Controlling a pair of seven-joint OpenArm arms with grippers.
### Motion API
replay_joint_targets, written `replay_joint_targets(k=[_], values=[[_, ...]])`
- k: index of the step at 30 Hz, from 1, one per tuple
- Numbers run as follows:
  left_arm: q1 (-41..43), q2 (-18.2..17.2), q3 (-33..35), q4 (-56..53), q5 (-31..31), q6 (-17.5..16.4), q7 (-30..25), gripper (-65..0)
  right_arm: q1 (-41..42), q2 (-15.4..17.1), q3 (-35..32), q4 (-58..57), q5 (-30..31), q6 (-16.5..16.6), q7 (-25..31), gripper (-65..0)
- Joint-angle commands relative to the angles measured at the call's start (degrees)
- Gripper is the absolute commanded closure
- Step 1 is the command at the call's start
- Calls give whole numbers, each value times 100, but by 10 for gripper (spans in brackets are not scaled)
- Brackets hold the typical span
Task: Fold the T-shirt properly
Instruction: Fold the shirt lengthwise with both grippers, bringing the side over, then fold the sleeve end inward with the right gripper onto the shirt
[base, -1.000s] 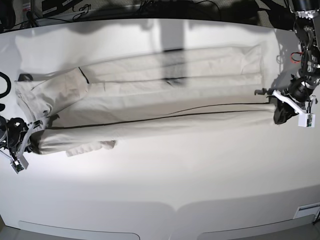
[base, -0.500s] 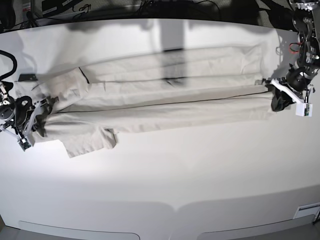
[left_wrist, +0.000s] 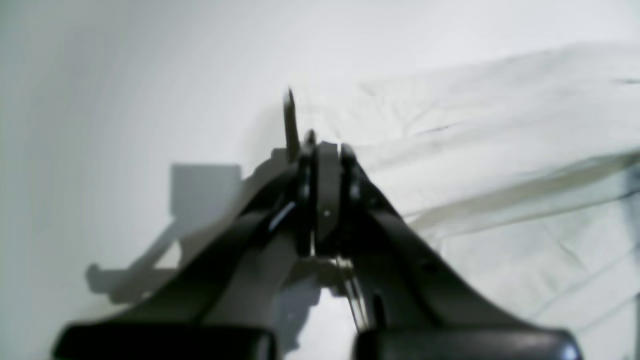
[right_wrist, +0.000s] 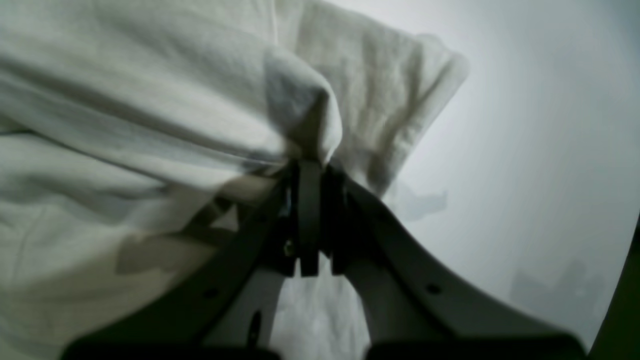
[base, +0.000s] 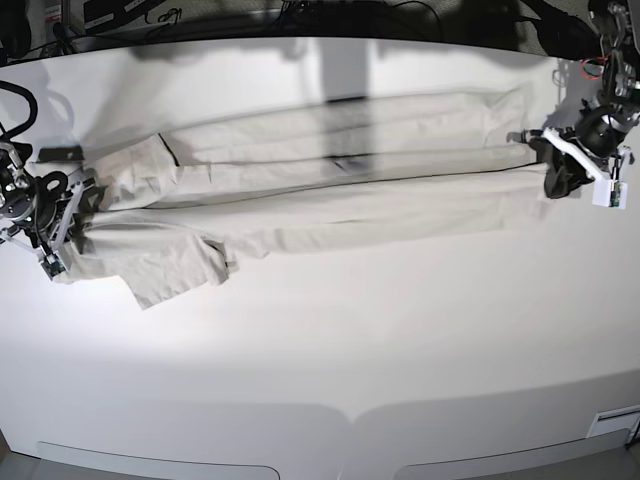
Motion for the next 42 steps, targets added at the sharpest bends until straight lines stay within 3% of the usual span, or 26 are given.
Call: replay_joint_targets(k=[1, 6, 11, 16, 17, 19, 21, 23, 26, 32, 37, 42], values=[[11, -105, -83, 92, -39, 4, -107, 0, 61, 177, 90, 48, -39, -92, 59, 0], [72, -105, -81, 87, 101, 9, -155, 0, -223, 136, 90, 48, -291, -98, 144, 0], [105, -103, -81, 87, 153, 17, -155, 0, -282, -149, 90, 35, -450, -352, 170, 0], [151, -107, -81, 87, 155, 22, -109, 0, -245, -415, 90, 35, -789, -472, -299, 0], [151, -105, -81, 87, 155, 22, -109, 0, -227, -431, 90, 37, -787, -476, -407, -70], [149, -105, -81, 87, 153, 22, -114, -110, -175, -428, 90, 37, -758, -474, -535, -206], [149, -105, -81, 87, 125, 20, -140, -241, -79, -426, 90, 39, -745, -474, -584, -286], [146, -105, -81, 90, 20, 22, -157, -309, 61, -426, 90, 44, -743, -474, -581, -293], [149, -105, -81, 140, -166, -4, -155, -316, 387, -428, 90, 44, -479, -466, -549, -293], [151, -9, -81, 376, -190, -210, -153, -316, 1261, -758, 90, 11, 234, 138, -645, -293], [153, 348, -81, 483, -188, -313, -153, -316, 1902, -1357, 90, -638, 350, 363, -723, -293], [199, 468, -79, 483, -195, -485, -168, -316, 2553, -1963, 87, -1945, 481, 940, -728, -293]])
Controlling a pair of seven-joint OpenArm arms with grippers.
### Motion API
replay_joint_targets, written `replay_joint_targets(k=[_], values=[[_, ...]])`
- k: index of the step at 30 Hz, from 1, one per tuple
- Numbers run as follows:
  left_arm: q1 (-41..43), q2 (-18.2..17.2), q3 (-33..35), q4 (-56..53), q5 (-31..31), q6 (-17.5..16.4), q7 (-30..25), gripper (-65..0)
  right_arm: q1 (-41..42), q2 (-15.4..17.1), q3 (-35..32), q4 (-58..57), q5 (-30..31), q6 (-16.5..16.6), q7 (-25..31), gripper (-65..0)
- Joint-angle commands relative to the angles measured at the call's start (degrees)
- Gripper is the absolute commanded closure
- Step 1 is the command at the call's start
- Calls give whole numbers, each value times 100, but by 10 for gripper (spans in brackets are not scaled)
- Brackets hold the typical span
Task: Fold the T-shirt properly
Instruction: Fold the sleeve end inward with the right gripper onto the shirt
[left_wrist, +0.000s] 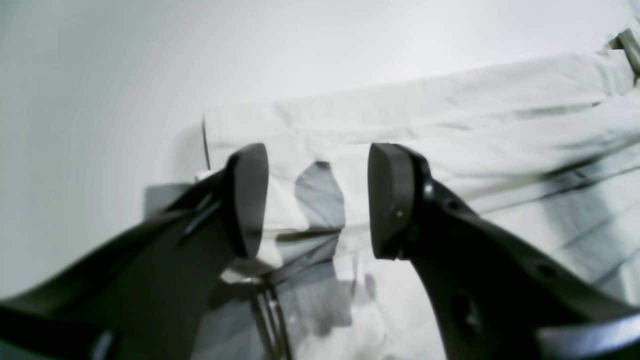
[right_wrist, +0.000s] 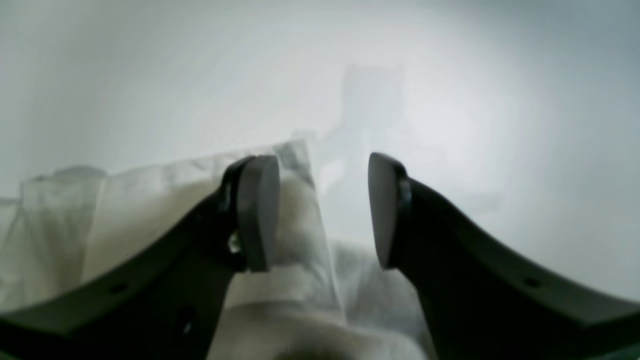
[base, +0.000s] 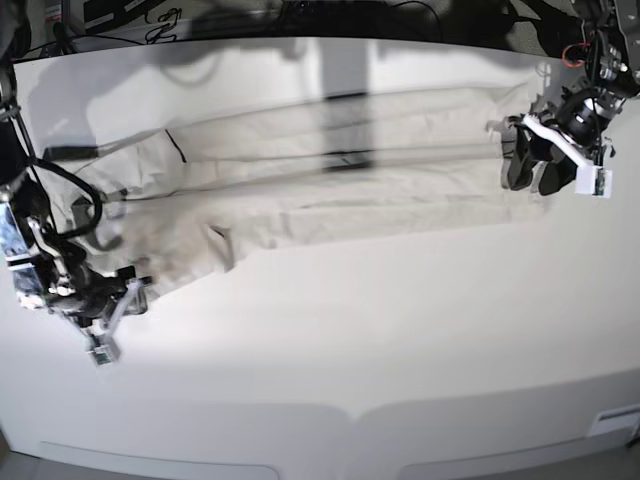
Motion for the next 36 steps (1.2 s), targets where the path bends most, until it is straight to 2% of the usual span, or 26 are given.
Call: replay_joint_targets(k=[1, 3, 8, 10, 17, 20, 22, 30, 36], values=[[13, -74, -42, 116, -85, -46, -160, -316, 299, -13, 55, -164, 7, 94, 114, -293], [20, -74, -42, 116, -85, -44, -133, -316, 555, -234, 55, -658, -37, 326, 74, -293], [20, -74, -42, 116, -87, -44, -136, -316, 1067, -662, 55, -1547, -382, 518, -291, -293], [20, -72, -42, 116, -87, -42, -133, -316, 1176, -778, 55, -1849, -431, 732, -444, -293], [20, -74, -42, 116, -85, -42, -116, -315, 1228, -944, 55, -2391, -485, 785, -625, -292], [20, -74, -42, 116, -85, -42, -118, -315, 1228, -942, 55, -2393, -485, 970, -776, -290], [20, -74, -42, 116, -85, -42, -118, -315, 1228, -944, 55, -2393, -463, 984, -765, -250], [20, 31, -44, 116, -83, -46, -111, -315, 1228, -942, 55, -2398, -483, 975, -452, -7], [17, 374, -44, 116, -79, -55, -118, -315, 1322, -929, 57, -2396, -483, 988, -280, 0]])
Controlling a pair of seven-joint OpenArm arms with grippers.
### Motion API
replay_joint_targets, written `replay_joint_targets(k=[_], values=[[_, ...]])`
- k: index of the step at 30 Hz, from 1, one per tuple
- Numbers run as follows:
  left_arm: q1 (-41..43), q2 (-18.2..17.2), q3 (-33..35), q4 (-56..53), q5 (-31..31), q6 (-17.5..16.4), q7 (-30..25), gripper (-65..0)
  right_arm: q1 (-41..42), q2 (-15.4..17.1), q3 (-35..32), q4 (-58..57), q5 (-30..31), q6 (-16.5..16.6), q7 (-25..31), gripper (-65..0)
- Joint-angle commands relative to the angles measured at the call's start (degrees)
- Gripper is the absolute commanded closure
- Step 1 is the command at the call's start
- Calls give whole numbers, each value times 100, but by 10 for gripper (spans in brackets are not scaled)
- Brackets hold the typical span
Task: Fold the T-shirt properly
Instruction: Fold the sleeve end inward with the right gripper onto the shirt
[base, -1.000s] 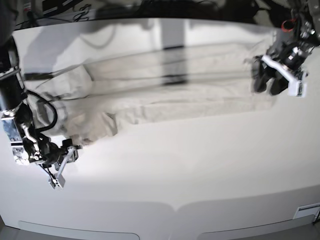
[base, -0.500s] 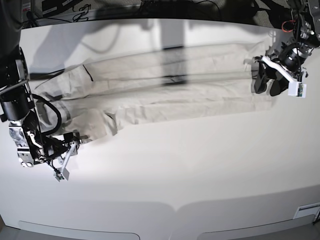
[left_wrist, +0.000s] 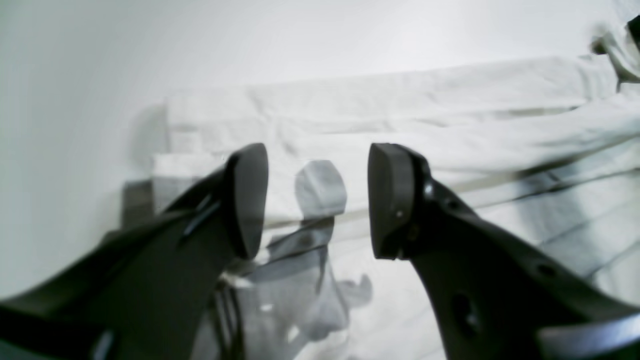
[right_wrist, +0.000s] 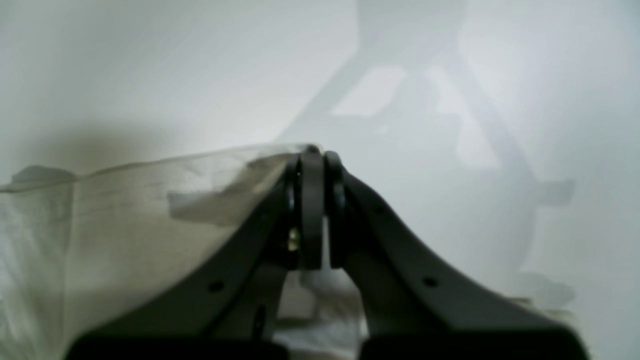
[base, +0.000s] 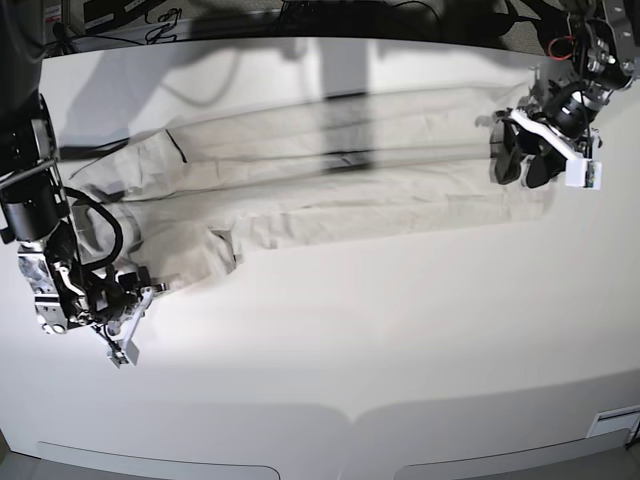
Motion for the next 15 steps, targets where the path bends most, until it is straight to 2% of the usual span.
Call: replay_joint_targets(k=[1, 6, 10, 15], values=[[-13, -33, -35, 116, -81, -48, -164, -315, 275, 76, 46, 63, 26, 55, 107, 0], [-13, 96, -37, 116, -11, -48, -166, -315, 337, 221, 46, 157, 105, 612, -74, 0], [-15, 164, -37, 116, 210, -46, -286, -315, 341, 363, 46, 356, 1008, 1390, -684, 0], [-13, 166, -37, 116, 435, -44, -339, -315, 308, 588, 46, 586, 1976, 1439, -1294, 0]])
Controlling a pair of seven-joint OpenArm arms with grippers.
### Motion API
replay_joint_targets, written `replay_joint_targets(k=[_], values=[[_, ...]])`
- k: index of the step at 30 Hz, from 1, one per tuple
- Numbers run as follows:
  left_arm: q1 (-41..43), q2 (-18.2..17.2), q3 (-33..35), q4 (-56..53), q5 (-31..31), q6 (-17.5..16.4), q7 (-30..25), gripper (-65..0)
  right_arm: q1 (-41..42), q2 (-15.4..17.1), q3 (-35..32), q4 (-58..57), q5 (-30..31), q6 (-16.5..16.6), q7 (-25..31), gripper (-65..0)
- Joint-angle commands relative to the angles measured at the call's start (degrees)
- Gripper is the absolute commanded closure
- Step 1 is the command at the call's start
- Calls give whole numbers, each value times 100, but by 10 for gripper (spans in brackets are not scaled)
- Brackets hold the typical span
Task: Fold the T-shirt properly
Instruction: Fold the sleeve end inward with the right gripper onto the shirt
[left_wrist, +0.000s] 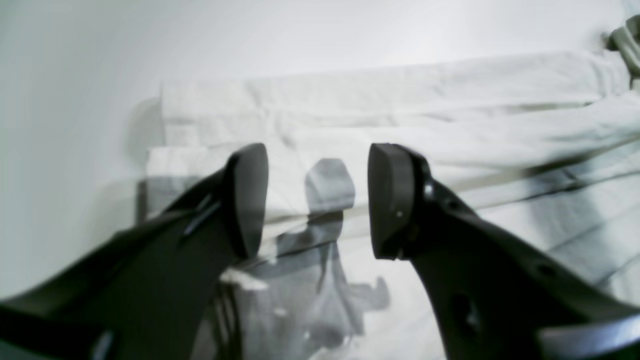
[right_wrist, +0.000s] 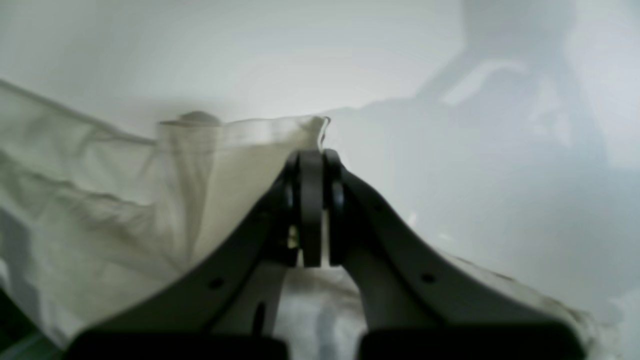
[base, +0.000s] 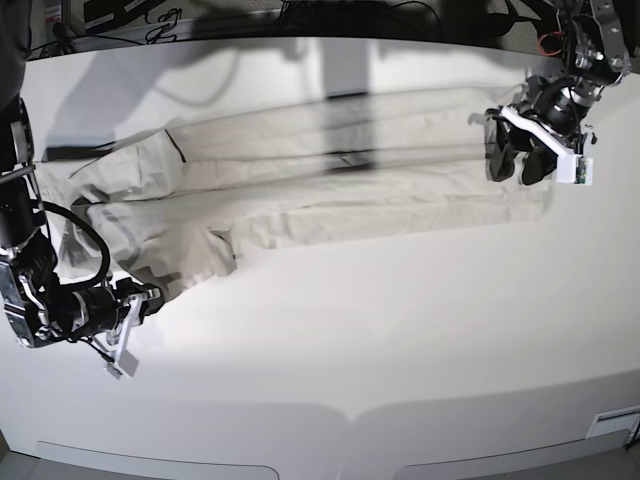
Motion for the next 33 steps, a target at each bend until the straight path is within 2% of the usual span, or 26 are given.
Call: replay_joint_targets(k=[1, 6, 9, 17, 25, 33], values=[[-13, -57, -31, 116, -90, -44, -131, -315, 170, 181, 48, 118, 227, 45, -76, 0], [-17, -37, -31, 116, -90, -44, -138, -315, 39, 404, 48, 531, 1508, 45, -1056, 0], [-17, 109, -31, 116, -87, -44, -140, -315, -146, 522, 48, 859, 2142, 45, -1419, 0], [-15, 339, -31, 116, 186, -33, -308, -315, -994, 789, 48, 2282, 2946, 45, -1974, 0], [-15, 411, -31, 116, 164, -31, -308, -315, -1683, 1008, 46, 3340, 3140, 45, -1993, 0], [-15, 417, -31, 116, 144, -33, -310, -315, -2188, 1023, 46, 3755, 3140, 45, -2181, 0]])
